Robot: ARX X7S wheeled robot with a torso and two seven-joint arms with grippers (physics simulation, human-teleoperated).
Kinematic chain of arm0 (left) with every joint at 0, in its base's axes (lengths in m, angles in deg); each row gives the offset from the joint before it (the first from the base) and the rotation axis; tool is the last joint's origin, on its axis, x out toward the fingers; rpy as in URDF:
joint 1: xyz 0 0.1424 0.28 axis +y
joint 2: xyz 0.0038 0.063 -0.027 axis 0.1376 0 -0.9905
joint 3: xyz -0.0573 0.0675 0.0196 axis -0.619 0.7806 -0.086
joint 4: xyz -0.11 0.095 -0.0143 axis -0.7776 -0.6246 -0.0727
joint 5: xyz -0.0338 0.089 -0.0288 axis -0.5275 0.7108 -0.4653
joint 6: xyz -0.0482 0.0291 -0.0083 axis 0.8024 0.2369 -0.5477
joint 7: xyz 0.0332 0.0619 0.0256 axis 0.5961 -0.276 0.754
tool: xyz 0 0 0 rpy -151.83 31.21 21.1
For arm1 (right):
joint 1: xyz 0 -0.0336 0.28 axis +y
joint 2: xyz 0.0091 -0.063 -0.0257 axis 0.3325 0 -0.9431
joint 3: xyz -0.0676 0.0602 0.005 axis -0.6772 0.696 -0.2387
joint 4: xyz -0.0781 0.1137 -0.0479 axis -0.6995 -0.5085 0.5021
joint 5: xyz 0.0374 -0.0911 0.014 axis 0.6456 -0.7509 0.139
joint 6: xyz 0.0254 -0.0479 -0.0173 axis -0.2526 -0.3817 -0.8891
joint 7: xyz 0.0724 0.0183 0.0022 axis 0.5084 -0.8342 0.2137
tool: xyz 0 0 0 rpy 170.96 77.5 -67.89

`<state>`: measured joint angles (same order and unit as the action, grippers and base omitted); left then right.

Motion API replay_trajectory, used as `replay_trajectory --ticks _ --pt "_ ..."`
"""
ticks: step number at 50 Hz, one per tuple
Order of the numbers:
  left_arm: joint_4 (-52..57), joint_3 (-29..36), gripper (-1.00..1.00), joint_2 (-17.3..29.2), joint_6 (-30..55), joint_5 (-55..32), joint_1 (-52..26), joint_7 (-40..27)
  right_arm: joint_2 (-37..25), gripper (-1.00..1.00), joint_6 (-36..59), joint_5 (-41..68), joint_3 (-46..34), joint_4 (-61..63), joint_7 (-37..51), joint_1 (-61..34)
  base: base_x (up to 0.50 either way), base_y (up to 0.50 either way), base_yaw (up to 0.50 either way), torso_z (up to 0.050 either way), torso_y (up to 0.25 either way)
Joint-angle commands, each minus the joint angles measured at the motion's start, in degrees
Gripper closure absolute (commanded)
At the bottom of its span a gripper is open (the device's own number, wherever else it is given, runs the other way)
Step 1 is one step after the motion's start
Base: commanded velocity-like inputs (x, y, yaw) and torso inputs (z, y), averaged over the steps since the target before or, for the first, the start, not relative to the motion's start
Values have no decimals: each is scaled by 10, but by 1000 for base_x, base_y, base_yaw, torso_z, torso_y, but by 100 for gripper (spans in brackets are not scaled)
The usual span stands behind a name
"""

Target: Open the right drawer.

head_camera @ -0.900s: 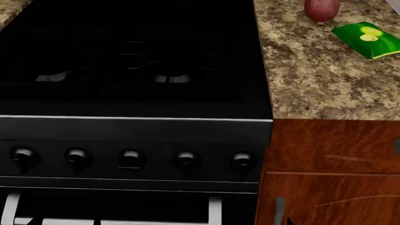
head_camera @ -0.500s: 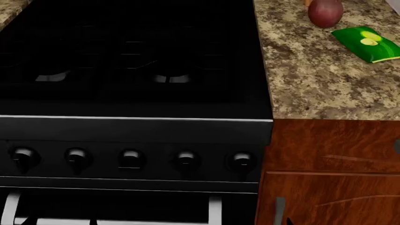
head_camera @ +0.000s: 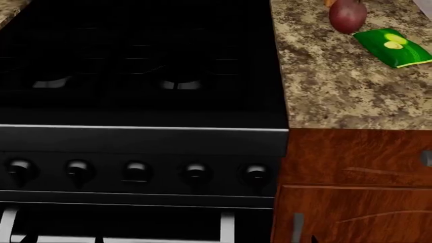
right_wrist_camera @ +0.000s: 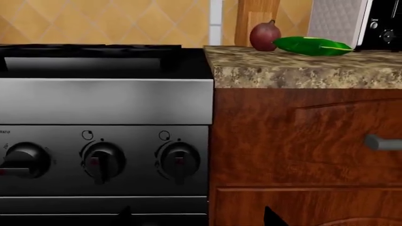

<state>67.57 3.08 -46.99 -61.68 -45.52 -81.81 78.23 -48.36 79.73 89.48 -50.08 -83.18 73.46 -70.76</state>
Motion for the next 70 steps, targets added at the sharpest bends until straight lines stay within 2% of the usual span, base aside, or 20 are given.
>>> replay_trajectory --ticks 1,70 --pt "-9 7 -100 7 -10 -8 -3 -11 -7 -100 -3 9 -7 -8 10 -3 0 -168 0 0 0" --pt "-4 48 -100 40 -16 -52 -2 -40 -40 -100 -17 44 -46 -18 43 -9 0 -157 0 0 0"
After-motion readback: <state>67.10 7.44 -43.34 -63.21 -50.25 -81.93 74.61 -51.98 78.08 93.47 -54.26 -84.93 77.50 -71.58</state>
